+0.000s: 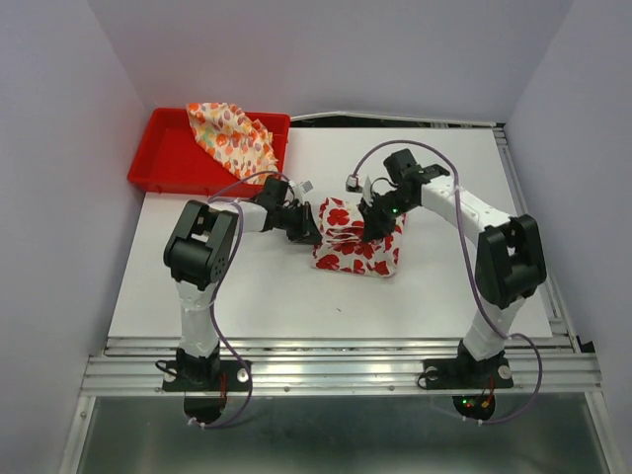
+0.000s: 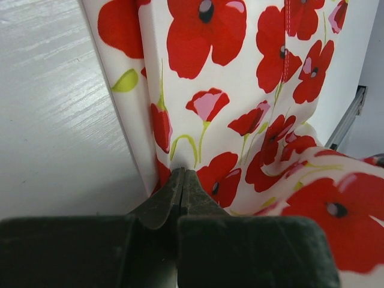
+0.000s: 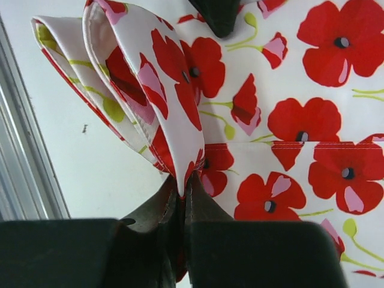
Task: Fold and stack the skirts
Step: Fold the skirt
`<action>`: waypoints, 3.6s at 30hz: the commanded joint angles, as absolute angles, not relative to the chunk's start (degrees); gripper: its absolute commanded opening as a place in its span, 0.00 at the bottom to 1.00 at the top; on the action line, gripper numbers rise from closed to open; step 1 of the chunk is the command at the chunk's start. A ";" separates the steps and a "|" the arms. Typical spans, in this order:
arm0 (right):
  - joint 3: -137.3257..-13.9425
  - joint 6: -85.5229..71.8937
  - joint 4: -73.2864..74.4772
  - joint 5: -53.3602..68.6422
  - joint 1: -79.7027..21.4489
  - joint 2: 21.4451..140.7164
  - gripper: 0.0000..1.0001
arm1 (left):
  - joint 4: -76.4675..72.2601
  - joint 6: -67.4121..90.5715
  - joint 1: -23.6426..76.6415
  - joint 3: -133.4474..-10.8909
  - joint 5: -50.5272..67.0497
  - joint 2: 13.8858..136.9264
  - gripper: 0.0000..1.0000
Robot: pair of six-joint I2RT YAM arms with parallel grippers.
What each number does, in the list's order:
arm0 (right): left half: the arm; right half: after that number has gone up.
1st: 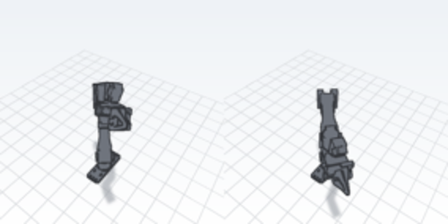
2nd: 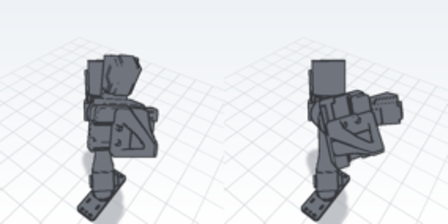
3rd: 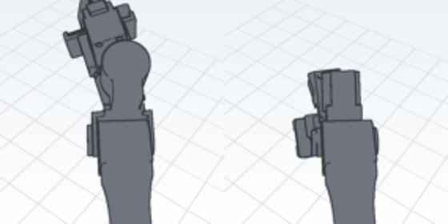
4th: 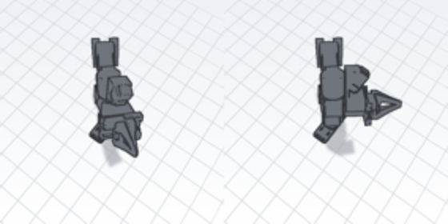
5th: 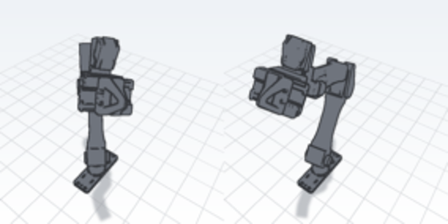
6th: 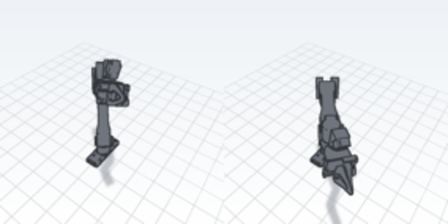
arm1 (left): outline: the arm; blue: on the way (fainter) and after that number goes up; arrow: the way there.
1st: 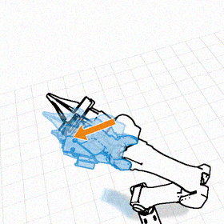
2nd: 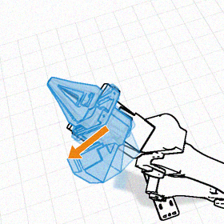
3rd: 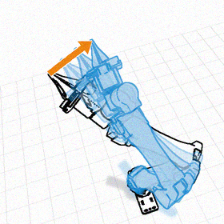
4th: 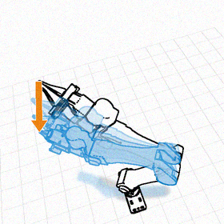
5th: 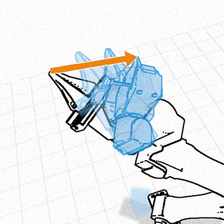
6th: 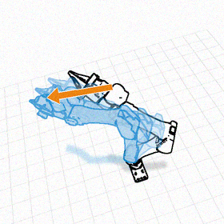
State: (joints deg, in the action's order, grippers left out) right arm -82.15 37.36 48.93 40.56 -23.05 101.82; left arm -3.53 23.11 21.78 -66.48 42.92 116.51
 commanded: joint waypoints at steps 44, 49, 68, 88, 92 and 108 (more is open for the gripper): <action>-76.11 46.85 40.08 39.11 -20.74 114.87 0.01 | -11.61 30.50 20.21 -69.17 36.92 117.24 0.00; -76.47 46.76 41.57 39.90 -20.74 113.38 0.01 | -9.85 29.88 19.25 -68.38 34.11 119.18 0.00; -100.80 45.18 60.19 43.24 -20.74 115.22 0.01 | -1.23 23.91 18.81 -70.66 30.59 124.28 0.00; -121.28 50.53 65.48 36.91 -15.12 131.57 0.01 | -0.53 22.85 18.63 -71.10 31.03 125.07 0.00; -122.61 50.71 64.26 36.30 -15.12 132.19 0.01 | -0.18 22.68 18.63 -71.28 30.94 125.33 0.00; -127.09 51.95 59.68 35.42 -15.64 136.32 0.10 | -0.09 21.97 18.54 -72.42 31.03 126.12 0.00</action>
State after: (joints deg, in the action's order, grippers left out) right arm -124.81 51.09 63.83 35.75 -15.07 136.49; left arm -6.98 26.68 19.35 -73.45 39.42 121.45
